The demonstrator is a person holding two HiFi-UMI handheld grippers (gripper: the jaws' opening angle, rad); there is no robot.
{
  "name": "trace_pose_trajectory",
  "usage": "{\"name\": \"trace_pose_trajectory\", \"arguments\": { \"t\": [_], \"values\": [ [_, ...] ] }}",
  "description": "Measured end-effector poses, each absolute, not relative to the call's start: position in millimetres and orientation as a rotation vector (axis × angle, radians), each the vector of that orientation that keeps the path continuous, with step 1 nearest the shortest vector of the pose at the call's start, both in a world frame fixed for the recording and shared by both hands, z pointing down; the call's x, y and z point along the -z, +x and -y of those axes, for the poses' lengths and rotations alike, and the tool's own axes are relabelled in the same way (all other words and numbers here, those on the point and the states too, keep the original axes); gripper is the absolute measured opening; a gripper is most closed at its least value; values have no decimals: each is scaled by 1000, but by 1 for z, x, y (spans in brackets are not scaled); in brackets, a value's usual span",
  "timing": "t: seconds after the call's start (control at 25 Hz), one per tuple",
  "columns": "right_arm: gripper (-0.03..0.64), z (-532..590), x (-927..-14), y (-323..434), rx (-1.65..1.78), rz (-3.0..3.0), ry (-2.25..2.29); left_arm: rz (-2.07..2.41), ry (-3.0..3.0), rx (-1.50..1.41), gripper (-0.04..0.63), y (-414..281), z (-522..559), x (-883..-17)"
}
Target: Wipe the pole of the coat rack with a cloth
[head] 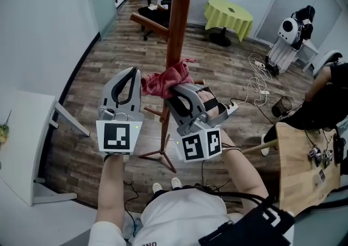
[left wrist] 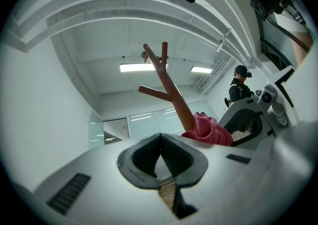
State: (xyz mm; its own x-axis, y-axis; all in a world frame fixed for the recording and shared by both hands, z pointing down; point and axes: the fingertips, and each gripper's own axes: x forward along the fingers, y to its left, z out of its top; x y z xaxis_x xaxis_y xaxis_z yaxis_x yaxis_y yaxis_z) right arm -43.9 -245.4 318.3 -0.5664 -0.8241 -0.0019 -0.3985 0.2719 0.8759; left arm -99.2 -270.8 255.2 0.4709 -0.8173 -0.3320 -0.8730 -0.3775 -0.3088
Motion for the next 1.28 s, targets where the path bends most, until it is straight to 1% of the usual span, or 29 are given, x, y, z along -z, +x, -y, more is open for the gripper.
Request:
{"name": "trace_pose_trajectory", "arguments": {
  "t": [0.44, 0.6, 0.88, 1.08, 1.2, 1.28],
  "values": [
    [83, 243, -332, -45, 1218, 2090, 1075, -1424, -2296, -162, 12, -102, 272, -265],
    [83, 242, -337, -44, 1207, 2091, 1062, -1409, -2282, -87, 12, -103, 274, -272],
    [83, 241, -344, -44, 1189, 2096, 1047, -1426, -2301, -145, 12, -102, 272, -271],
    [83, 239, -351, -44, 1168, 2099, 1024, -1433, -2299, -87, 12, -104, 273, -277],
    [83, 238, -357, -44, 1154, 2103, 1015, -1440, -2310, -122, 12, -105, 271, -277],
    [83, 236, -362, -44, 1144, 2111, 1011, -1429, -2300, -77, 12, -105, 269, -282]
  ]
}}
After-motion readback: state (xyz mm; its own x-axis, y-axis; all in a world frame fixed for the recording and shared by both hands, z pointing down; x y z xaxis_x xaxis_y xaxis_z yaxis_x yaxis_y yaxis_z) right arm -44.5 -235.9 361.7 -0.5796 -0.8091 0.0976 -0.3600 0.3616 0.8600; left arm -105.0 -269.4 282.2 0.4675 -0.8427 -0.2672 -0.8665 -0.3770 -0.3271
